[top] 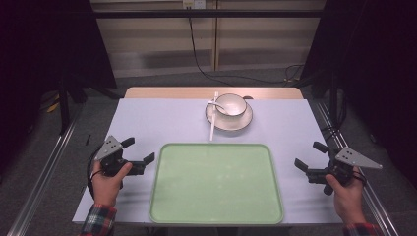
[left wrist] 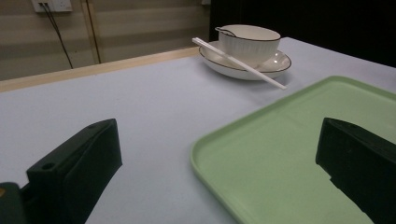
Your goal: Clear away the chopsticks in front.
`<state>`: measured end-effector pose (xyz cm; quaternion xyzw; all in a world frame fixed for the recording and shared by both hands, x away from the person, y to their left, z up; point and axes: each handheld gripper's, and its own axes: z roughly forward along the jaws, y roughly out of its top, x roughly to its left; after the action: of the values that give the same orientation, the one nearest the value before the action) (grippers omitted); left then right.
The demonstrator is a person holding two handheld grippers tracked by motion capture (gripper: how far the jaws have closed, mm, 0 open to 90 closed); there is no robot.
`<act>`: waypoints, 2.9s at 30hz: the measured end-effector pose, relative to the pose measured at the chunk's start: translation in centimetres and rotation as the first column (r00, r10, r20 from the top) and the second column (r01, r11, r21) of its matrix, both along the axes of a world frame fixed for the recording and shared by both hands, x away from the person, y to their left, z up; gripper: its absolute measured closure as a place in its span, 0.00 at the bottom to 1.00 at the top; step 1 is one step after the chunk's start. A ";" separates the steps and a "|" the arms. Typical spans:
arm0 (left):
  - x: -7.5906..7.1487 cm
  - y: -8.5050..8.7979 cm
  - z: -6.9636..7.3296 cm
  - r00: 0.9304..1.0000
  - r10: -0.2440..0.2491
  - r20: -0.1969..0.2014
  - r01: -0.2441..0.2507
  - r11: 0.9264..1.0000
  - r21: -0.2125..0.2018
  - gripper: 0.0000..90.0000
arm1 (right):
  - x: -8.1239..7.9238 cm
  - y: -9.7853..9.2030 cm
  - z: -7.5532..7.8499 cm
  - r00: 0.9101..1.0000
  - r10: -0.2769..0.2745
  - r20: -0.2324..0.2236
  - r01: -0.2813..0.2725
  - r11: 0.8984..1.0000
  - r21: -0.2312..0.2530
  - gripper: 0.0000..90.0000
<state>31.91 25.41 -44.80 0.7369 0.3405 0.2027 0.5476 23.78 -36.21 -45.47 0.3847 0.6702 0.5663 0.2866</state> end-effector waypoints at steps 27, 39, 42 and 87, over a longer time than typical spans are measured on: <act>1.5 -1.7 1.0 0.998 0.019 -0.062 -0.020 0.999 -0.029 0.00 | 0.1 0.5 0.5 0.999 0.039 0.013 -0.039 0.999 -0.022 0.00; 2.4 -2.2 1.2 0.994 0.059 -0.092 -0.064 0.996 -0.054 0.00 | 1.0 1.0 0.3 0.998 0.062 0.017 -0.061 0.998 -0.032 0.01; 2.8 -2.5 1.4 0.994 0.064 -0.090 -0.069 0.996 -0.055 0.00 | 1.0 1.0 0.4 0.998 0.060 0.012 -0.060 0.998 -0.026 0.01; 11.9 -13.2 1.1 0.983 0.054 -0.176 -0.062 0.997 -0.041 0.03 | 0.8 1.6 0.4 0.997 0.083 0.008 -0.082 0.995 -0.048 0.01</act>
<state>43.77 12.26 -43.72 0.7289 0.4131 0.1451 0.5263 24.61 -34.62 -45.10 0.3469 0.6975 0.5634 0.2752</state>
